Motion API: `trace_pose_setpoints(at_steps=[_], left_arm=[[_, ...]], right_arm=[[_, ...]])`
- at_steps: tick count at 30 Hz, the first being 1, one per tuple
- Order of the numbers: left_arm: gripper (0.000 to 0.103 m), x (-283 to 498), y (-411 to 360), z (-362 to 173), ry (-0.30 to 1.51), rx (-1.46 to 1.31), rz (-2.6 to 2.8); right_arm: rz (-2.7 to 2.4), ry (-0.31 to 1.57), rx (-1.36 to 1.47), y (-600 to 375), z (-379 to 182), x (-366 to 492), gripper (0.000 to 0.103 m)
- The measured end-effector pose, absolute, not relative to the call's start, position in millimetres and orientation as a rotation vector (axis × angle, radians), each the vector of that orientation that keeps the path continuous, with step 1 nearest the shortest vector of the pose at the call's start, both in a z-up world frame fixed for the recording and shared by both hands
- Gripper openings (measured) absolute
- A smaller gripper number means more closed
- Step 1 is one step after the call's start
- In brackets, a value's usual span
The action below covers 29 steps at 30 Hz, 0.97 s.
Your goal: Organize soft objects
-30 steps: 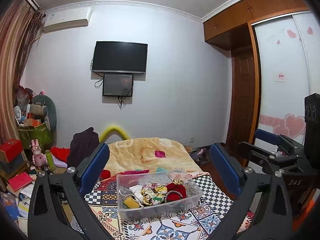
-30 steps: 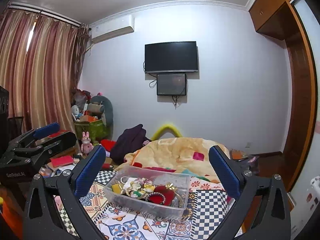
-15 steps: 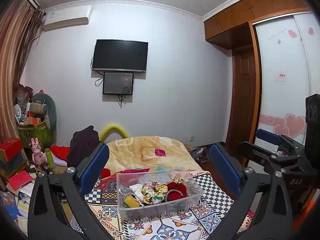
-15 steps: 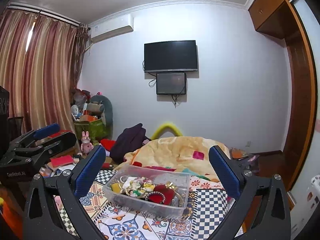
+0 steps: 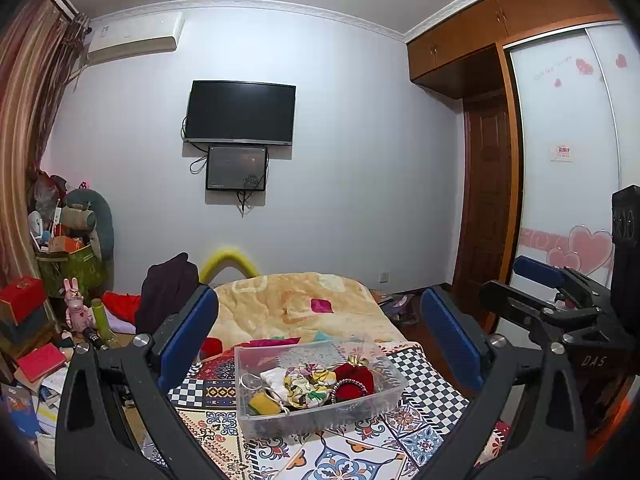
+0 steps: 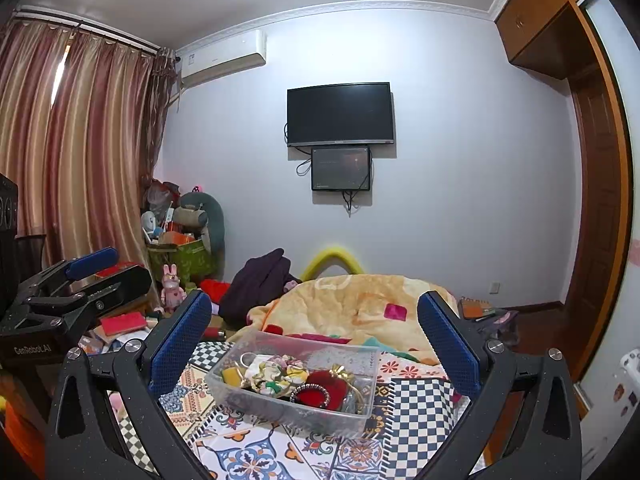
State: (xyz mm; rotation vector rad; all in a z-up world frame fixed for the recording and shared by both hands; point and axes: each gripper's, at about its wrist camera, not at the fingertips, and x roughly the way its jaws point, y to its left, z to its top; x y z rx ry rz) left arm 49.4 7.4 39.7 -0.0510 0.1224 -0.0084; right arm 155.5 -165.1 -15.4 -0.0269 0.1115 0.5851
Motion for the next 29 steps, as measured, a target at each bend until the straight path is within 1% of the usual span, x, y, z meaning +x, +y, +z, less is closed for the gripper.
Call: trace_pose_setpoints(at_steps=[29], left_arm=[[0.103, 52.3, 8.0, 34.7, 0.160, -0.063, -0.044]], right_arm=[[0.579, 0.120, -0.036, -167.0, -18.4, 158.4, 0.103]])
